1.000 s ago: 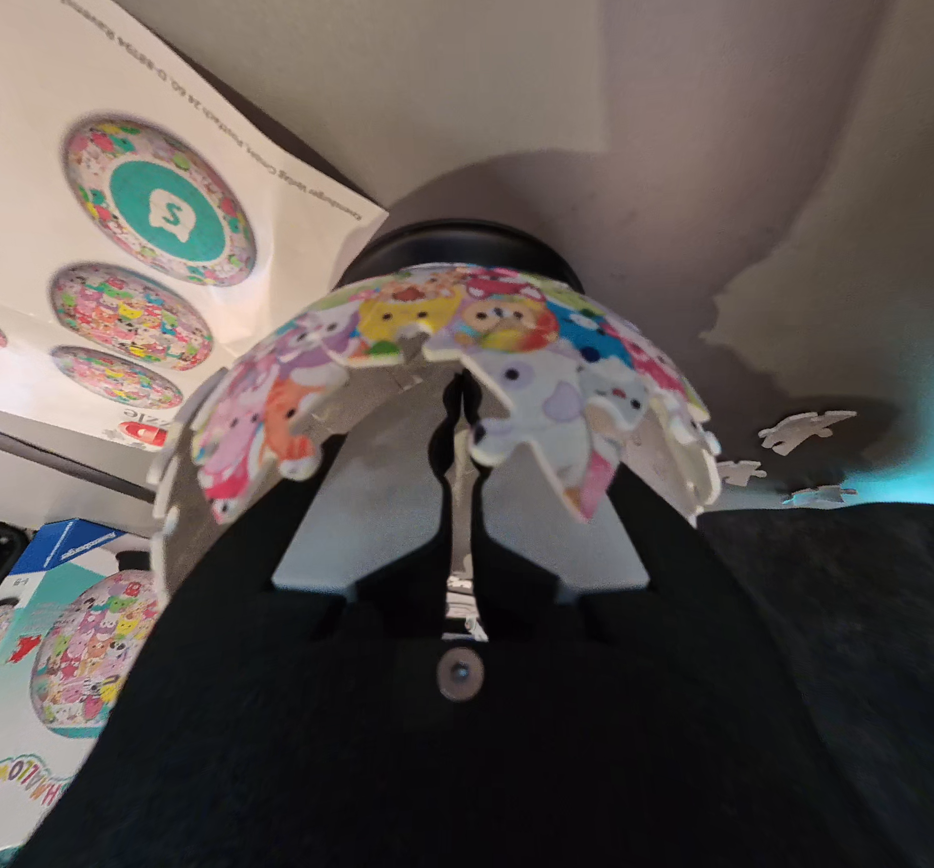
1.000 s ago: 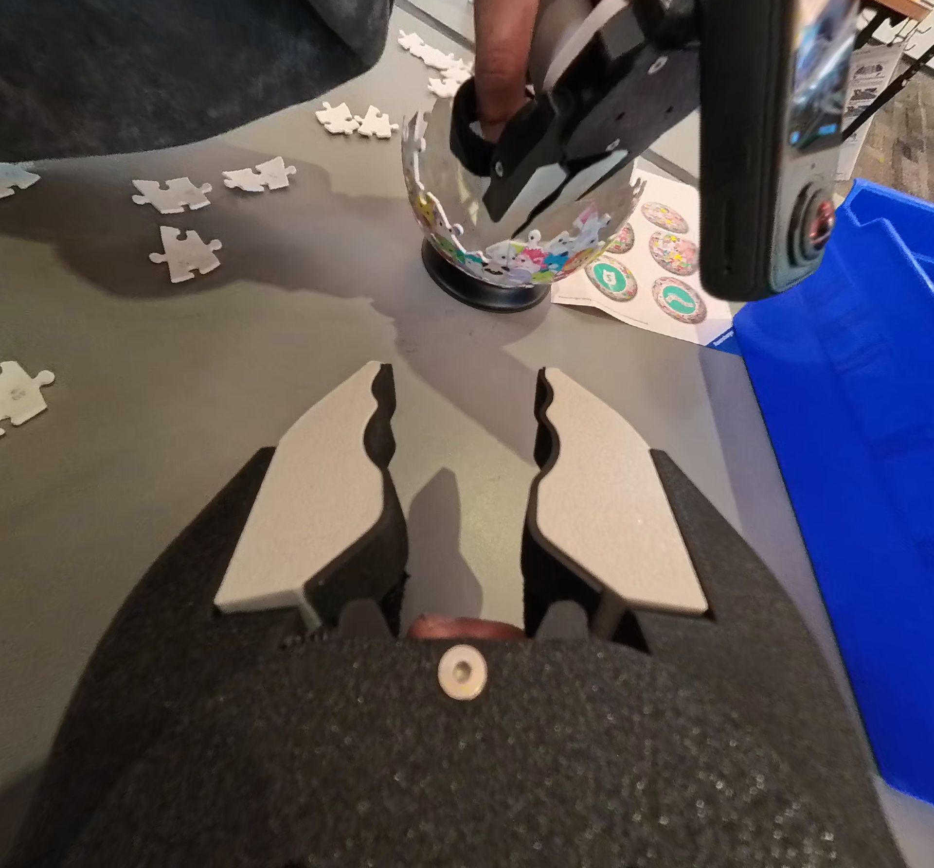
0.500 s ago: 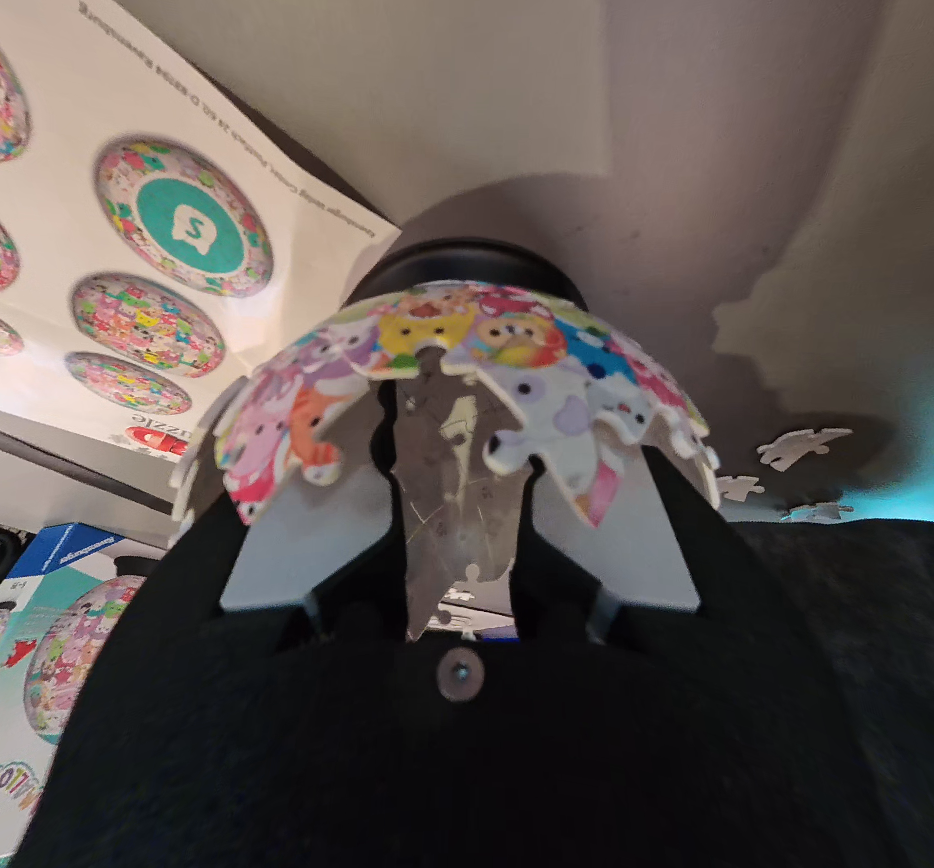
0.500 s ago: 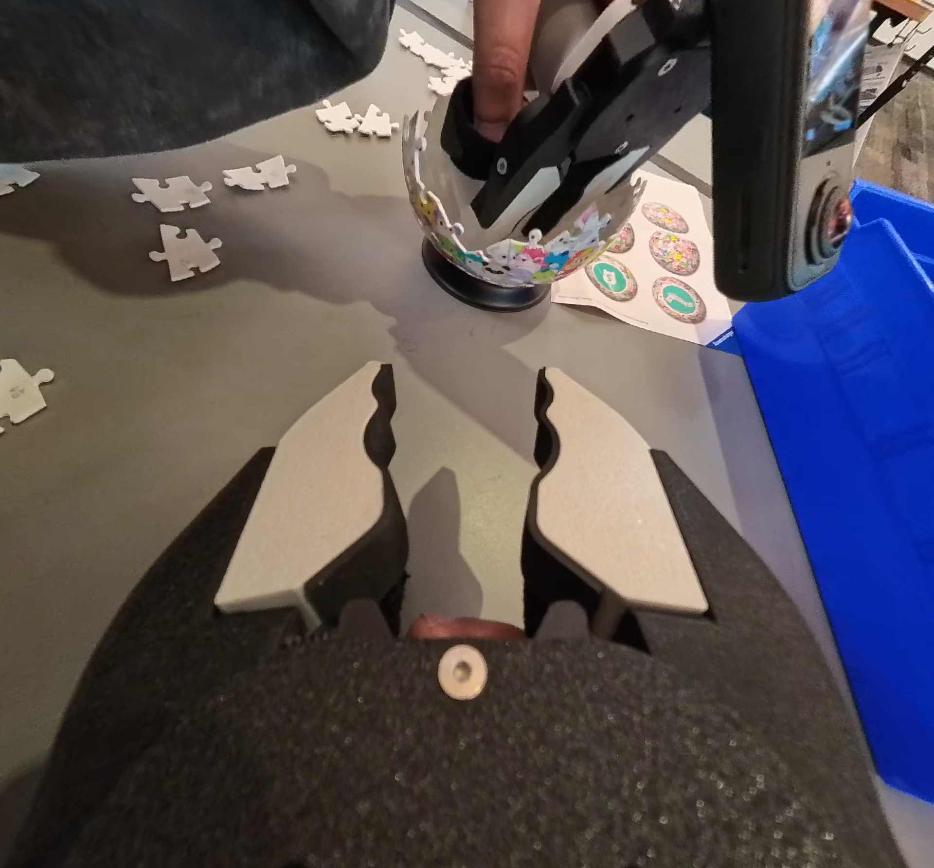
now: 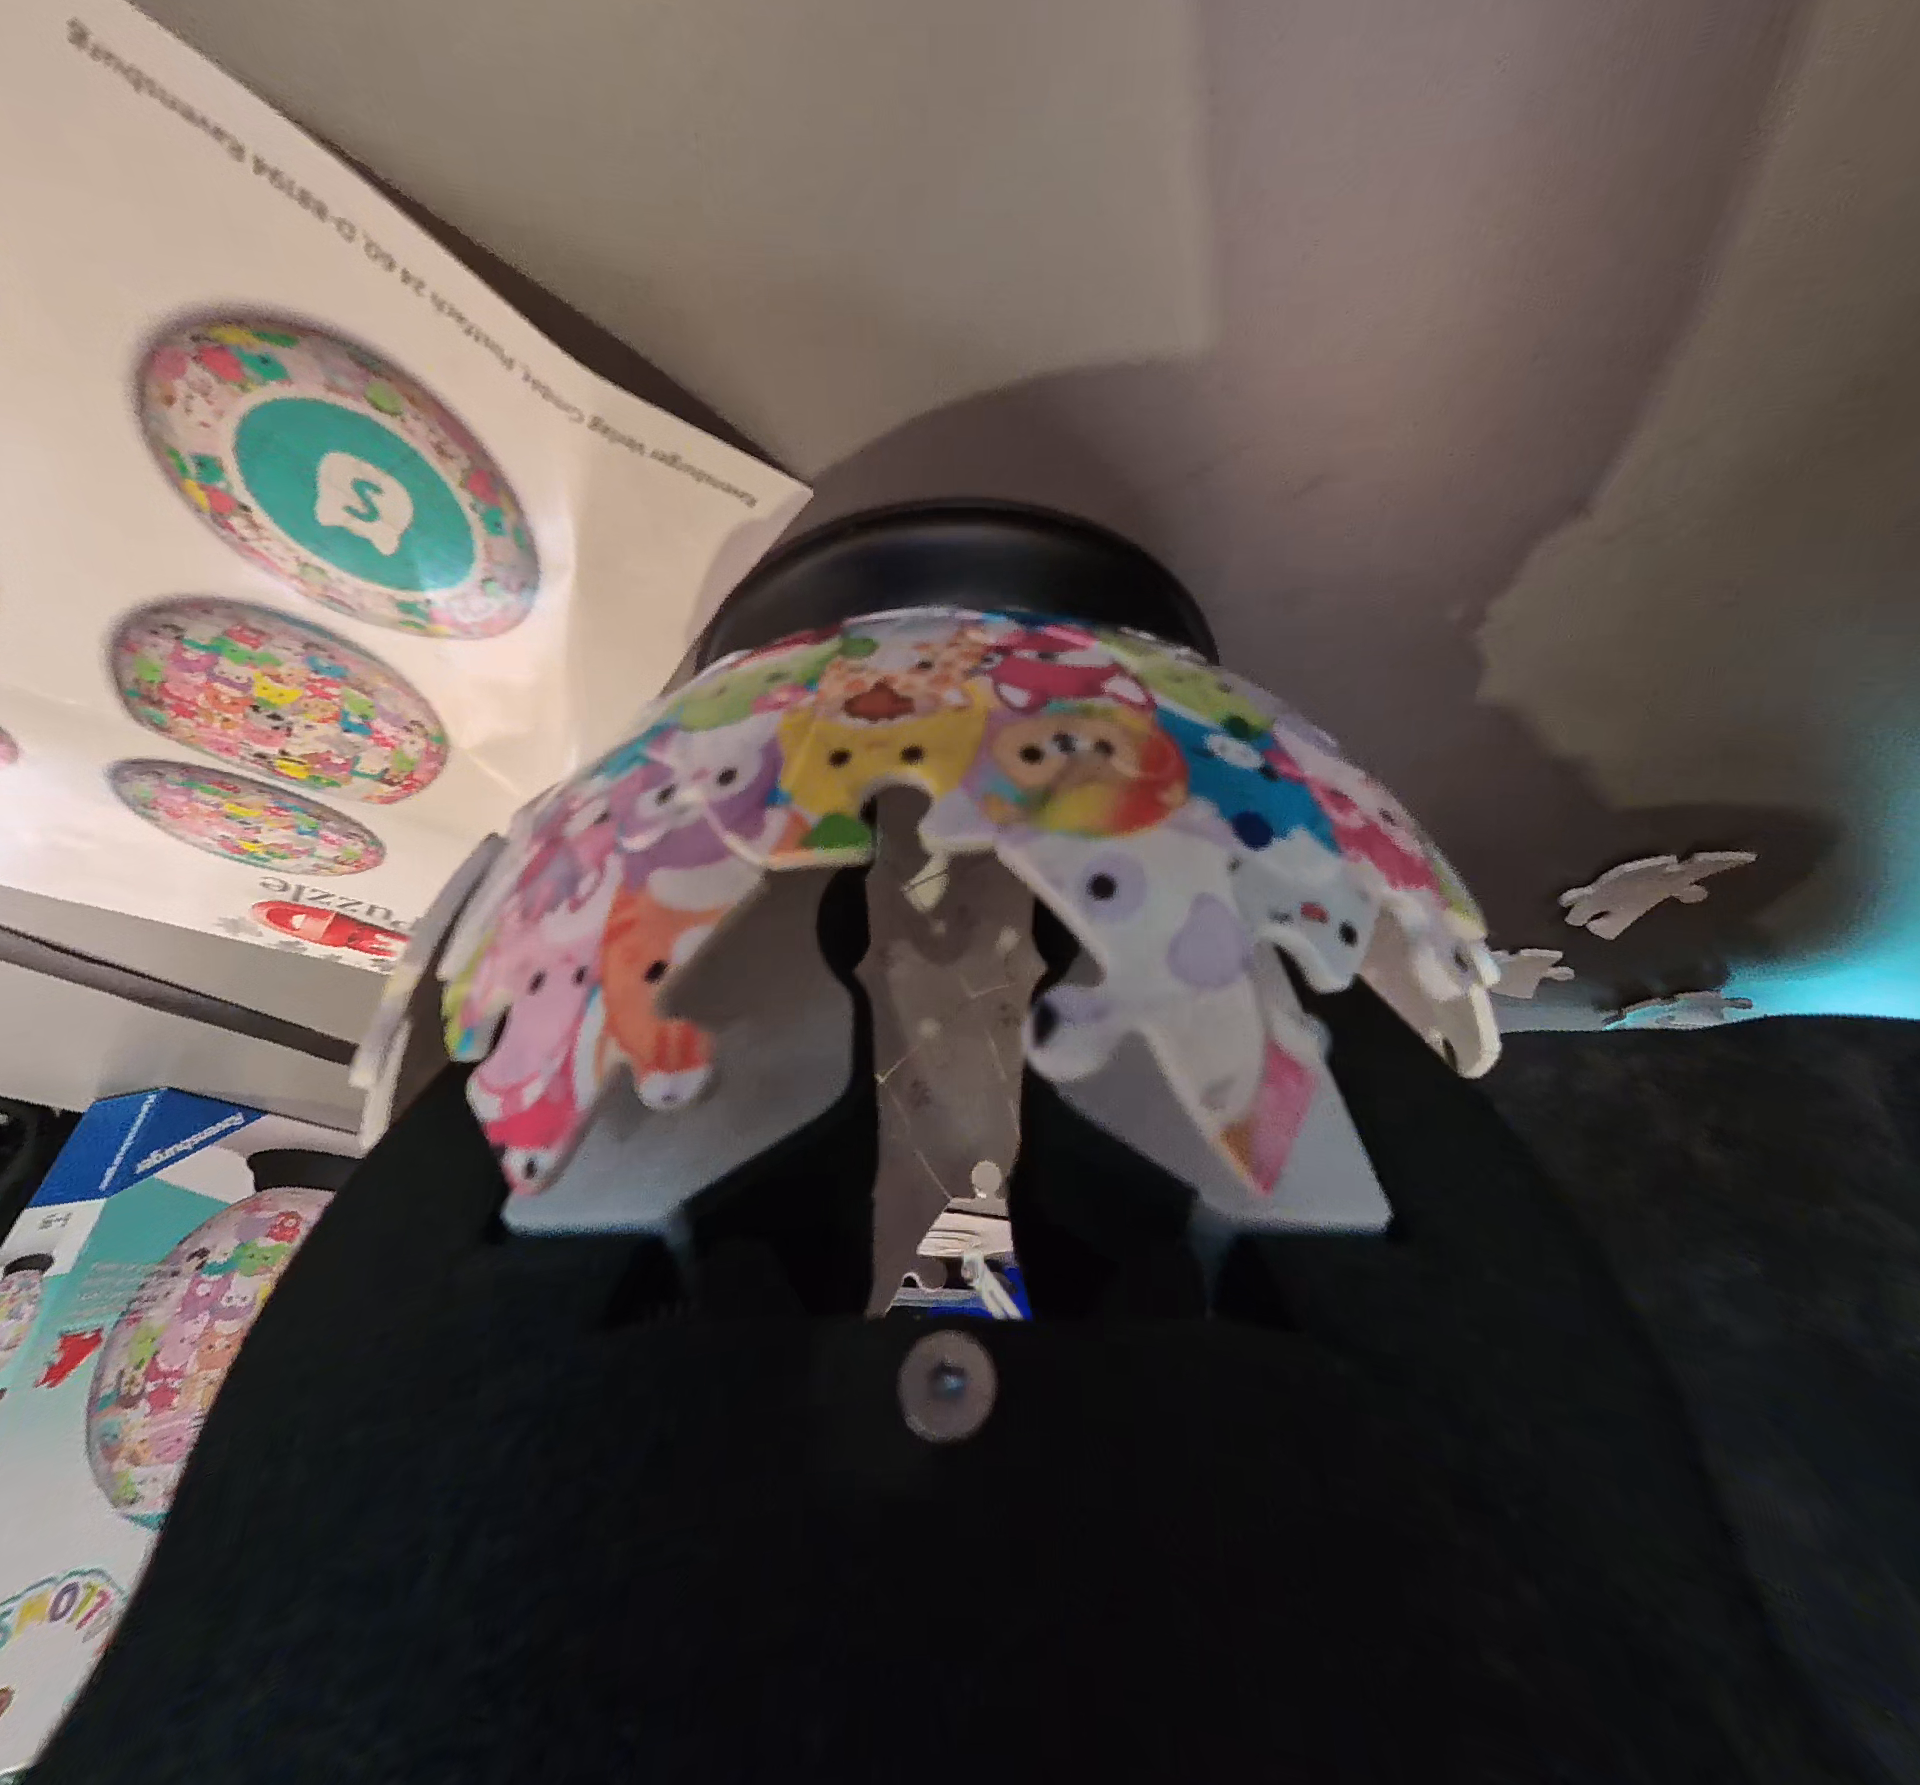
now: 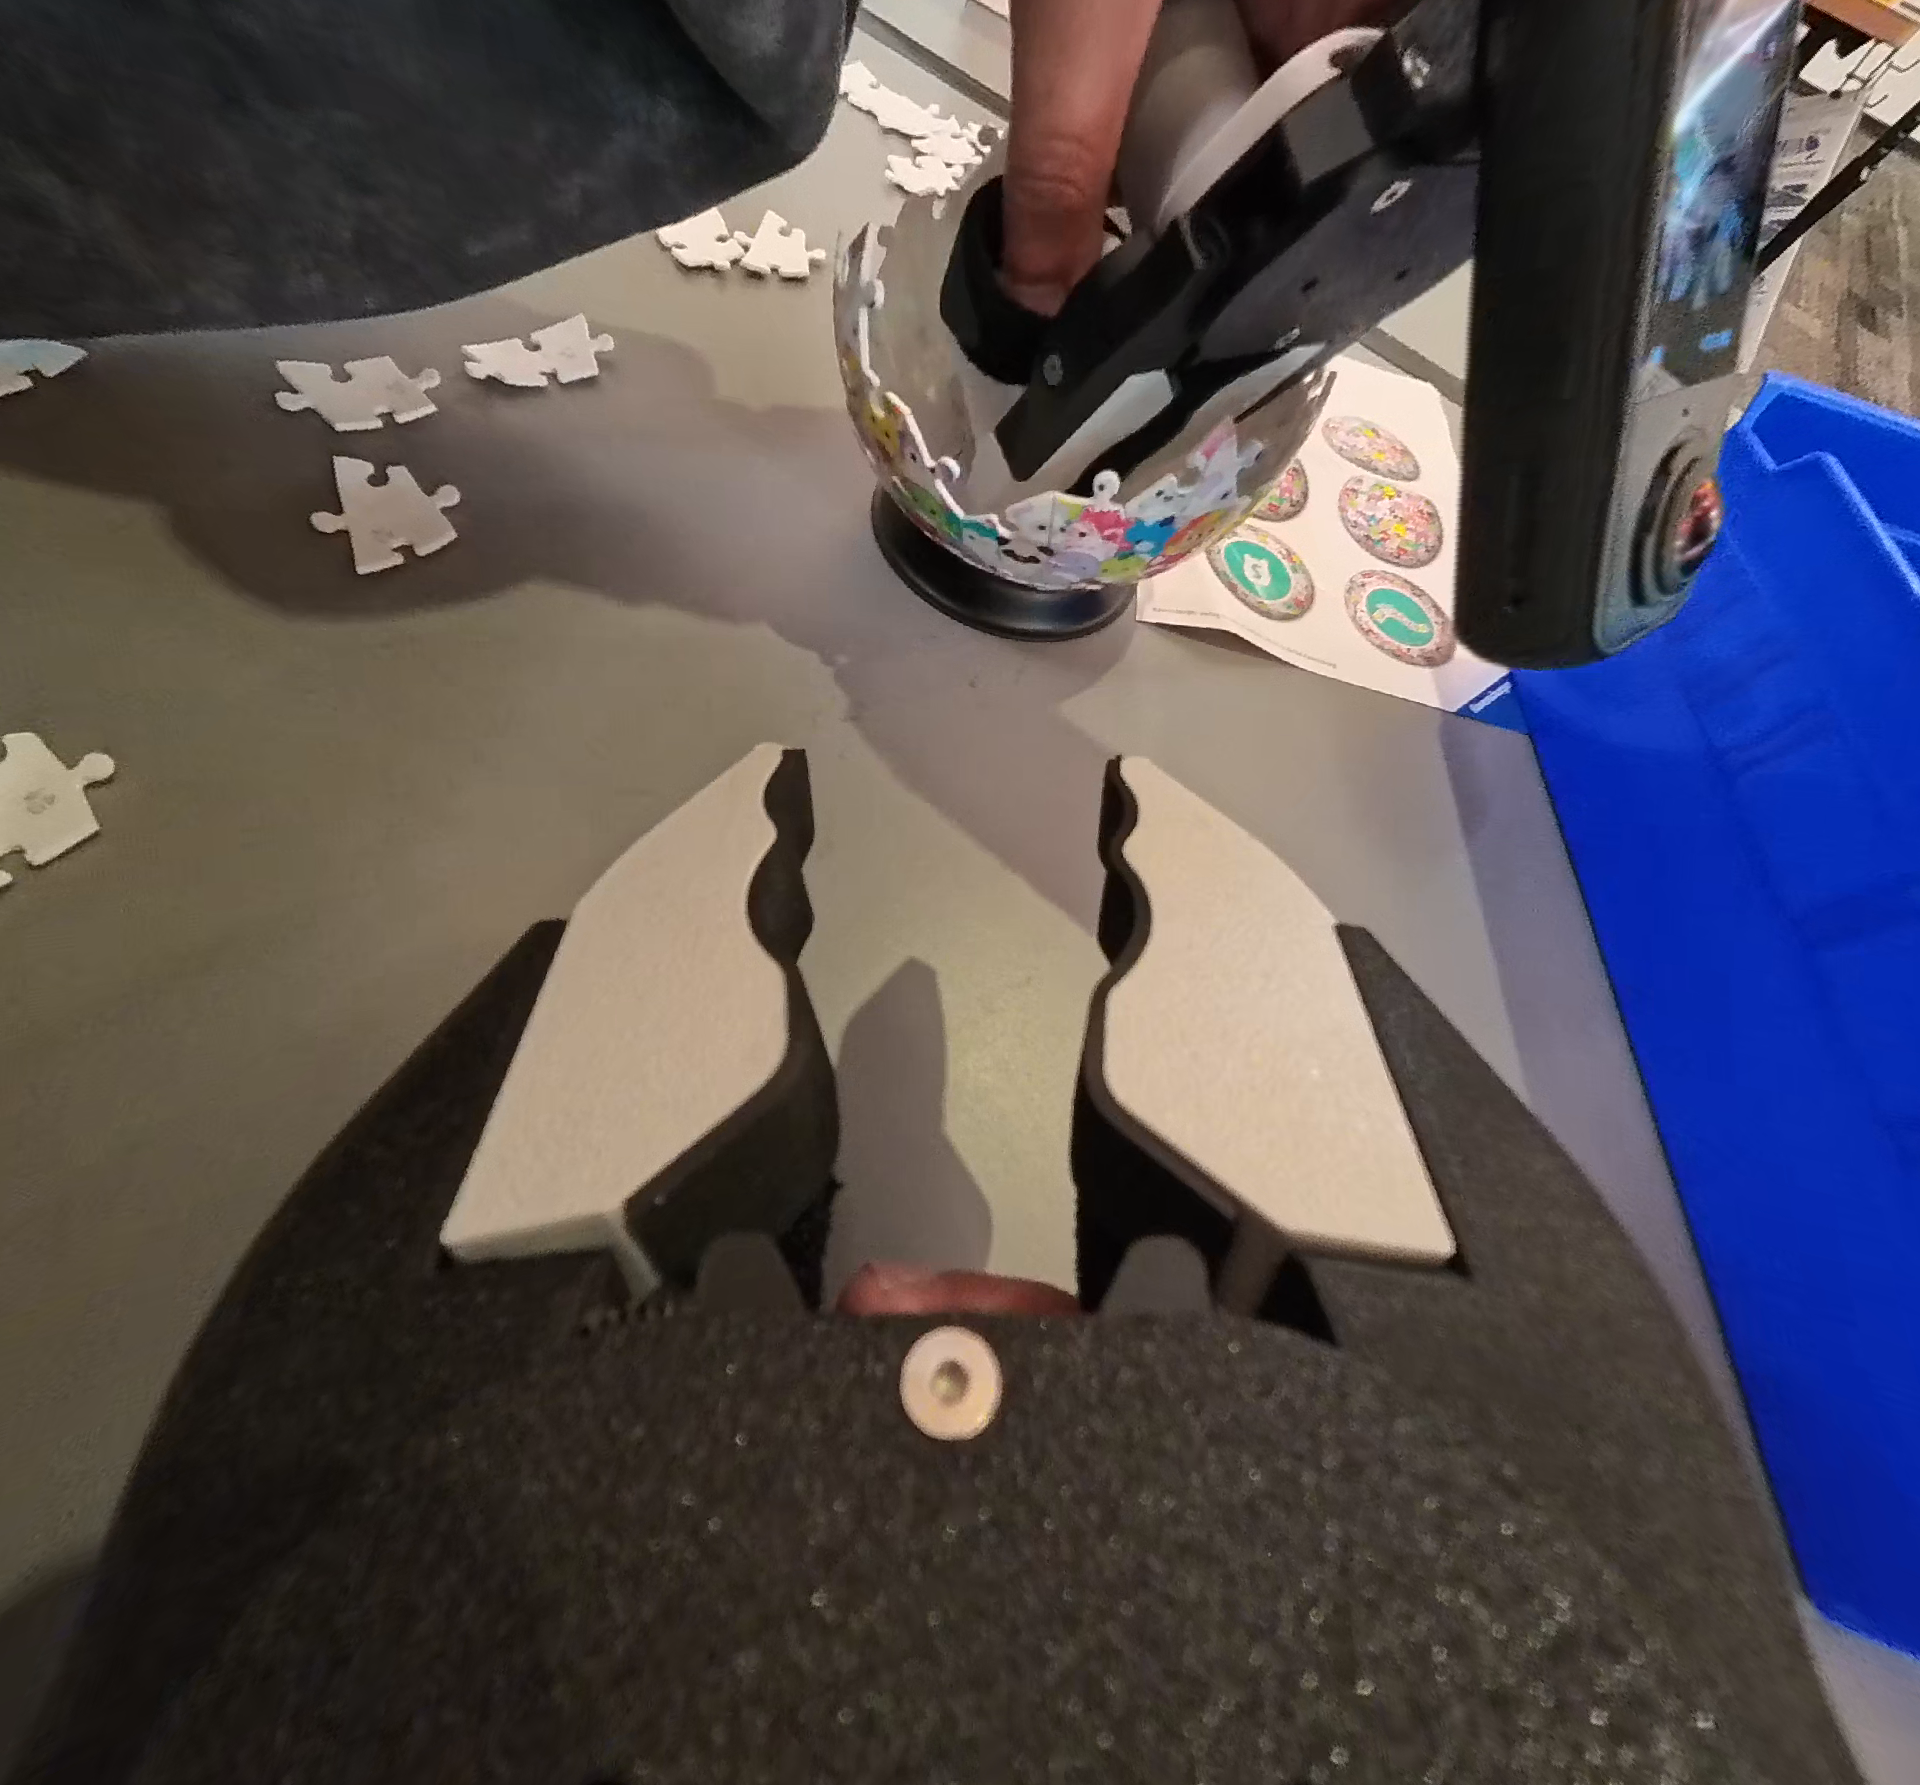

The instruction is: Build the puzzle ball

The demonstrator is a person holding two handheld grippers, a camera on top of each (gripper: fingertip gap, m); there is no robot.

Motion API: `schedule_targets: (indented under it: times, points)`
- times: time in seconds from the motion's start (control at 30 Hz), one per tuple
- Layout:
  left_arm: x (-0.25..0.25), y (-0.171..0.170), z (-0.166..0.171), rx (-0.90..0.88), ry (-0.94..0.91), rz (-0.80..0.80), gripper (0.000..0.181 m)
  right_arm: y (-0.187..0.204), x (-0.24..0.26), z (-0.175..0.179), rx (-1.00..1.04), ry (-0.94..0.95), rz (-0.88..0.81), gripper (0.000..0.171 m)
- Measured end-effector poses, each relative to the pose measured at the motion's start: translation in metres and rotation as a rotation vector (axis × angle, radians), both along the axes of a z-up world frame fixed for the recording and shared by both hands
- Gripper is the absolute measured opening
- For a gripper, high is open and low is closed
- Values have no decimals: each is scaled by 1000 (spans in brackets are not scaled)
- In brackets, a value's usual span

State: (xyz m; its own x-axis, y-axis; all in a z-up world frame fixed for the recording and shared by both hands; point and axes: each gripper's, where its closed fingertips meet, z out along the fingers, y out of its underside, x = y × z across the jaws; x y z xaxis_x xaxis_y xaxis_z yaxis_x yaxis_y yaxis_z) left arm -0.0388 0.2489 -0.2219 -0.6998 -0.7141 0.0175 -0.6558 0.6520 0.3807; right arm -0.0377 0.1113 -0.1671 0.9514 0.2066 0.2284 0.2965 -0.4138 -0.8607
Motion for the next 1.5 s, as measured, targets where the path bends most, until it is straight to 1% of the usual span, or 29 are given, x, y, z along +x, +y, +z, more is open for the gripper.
schedule_targets:
  times: [0.63,0.7,0.73,0.83,1.0,1.07,1.13,1.17,1.4,1.43,1.47,1.5]
  points:
    - [-1,1,0,8,-48,-11,25,0,0,0,-1,-3,2,53]
    - [0,0,0,-1,-57,-17,1,0,-1,0,-1,-4,3,53]
    - [0,-2,0,-9,-63,-14,0,0,-1,0,-1,-4,3,53]
    - [0,0,0,1,-65,5,8,0,-1,0,-1,-5,3,53]
    - [8,2,11,-6,-130,7,36,-1,0,-1,-2,-4,1,53]
    - [12,0,11,-20,-147,16,40,0,-1,-1,-3,-4,2,53]
    - [10,0,7,-14,-135,24,50,0,-1,-1,-3,-8,5,53]
    - [9,0,5,-11,-125,27,51,0,-1,-1,-4,-9,4,53]
    - [9,0,2,6,-137,10,42,0,-2,-1,-4,-6,7,53]
    - [6,0,0,9,-114,5,37,0,-3,-1,-4,-8,9,53]
    - [4,0,-1,15,-97,1,23,0,-3,-1,-5,-8,10,53]
    - [4,1,-1,18,-92,1,22,0,-3,-1,-5,-9,11,53]
